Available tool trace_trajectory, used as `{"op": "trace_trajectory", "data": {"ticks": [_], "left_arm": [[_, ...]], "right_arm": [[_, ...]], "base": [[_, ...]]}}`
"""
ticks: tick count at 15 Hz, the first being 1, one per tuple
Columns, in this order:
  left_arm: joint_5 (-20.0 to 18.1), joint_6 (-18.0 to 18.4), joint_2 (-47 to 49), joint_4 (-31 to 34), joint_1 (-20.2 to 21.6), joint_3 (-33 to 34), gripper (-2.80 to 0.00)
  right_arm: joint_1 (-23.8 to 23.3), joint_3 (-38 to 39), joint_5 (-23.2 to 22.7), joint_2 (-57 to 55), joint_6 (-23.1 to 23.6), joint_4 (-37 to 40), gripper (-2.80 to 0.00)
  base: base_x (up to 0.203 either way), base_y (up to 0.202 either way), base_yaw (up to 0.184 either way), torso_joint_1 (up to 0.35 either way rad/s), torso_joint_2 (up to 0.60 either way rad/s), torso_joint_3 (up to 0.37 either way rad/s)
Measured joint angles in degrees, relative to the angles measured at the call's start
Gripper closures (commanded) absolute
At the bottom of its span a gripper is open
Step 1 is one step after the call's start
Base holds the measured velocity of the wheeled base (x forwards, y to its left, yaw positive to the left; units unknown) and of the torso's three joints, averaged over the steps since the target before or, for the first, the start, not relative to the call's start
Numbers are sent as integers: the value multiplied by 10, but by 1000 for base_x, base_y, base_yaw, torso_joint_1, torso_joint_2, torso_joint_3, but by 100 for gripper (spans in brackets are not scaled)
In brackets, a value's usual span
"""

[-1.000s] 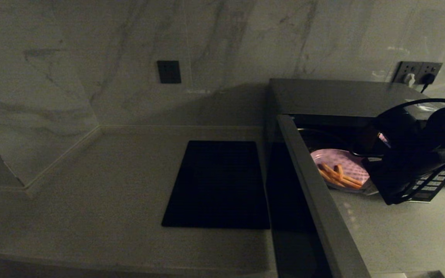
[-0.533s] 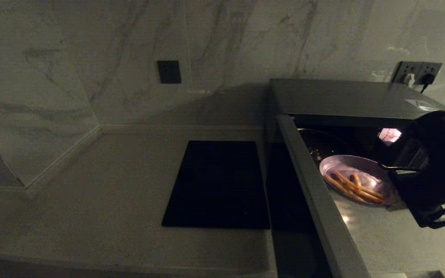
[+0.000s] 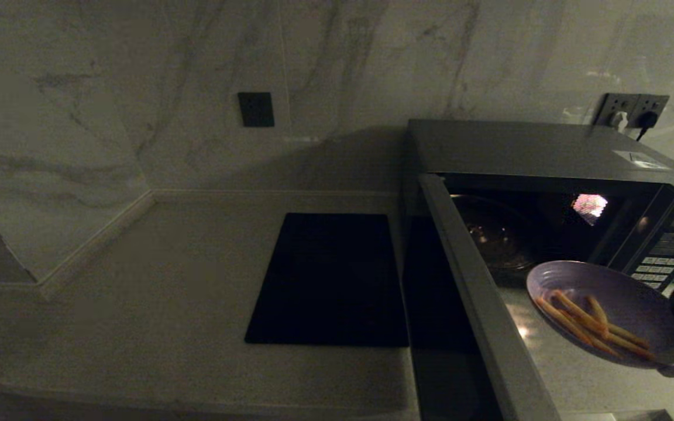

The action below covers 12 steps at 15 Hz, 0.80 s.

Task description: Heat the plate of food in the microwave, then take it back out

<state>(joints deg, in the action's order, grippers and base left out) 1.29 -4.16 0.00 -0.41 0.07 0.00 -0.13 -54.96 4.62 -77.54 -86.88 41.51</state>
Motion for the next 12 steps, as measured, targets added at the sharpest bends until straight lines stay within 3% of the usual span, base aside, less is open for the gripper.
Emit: {"op": "trace_trajectory", "data": {"ticks": [5, 8, 12], "left_arm": [[0, 0, 0, 0, 0, 0, 0], [0, 0, 0, 0, 0, 0, 0], [0, 0, 0, 0, 0, 0, 0]], "right_arm": [[-105, 11, 0, 39, 6, 13, 0], [-186, 8, 0, 39, 40, 23, 0], [-259, 3, 1, 10, 87, 41, 0]], "base": [[0, 0, 0, 0, 0, 0], [0, 0, 0, 0, 0, 0], [0, 0, 0, 0, 0, 0]]}}
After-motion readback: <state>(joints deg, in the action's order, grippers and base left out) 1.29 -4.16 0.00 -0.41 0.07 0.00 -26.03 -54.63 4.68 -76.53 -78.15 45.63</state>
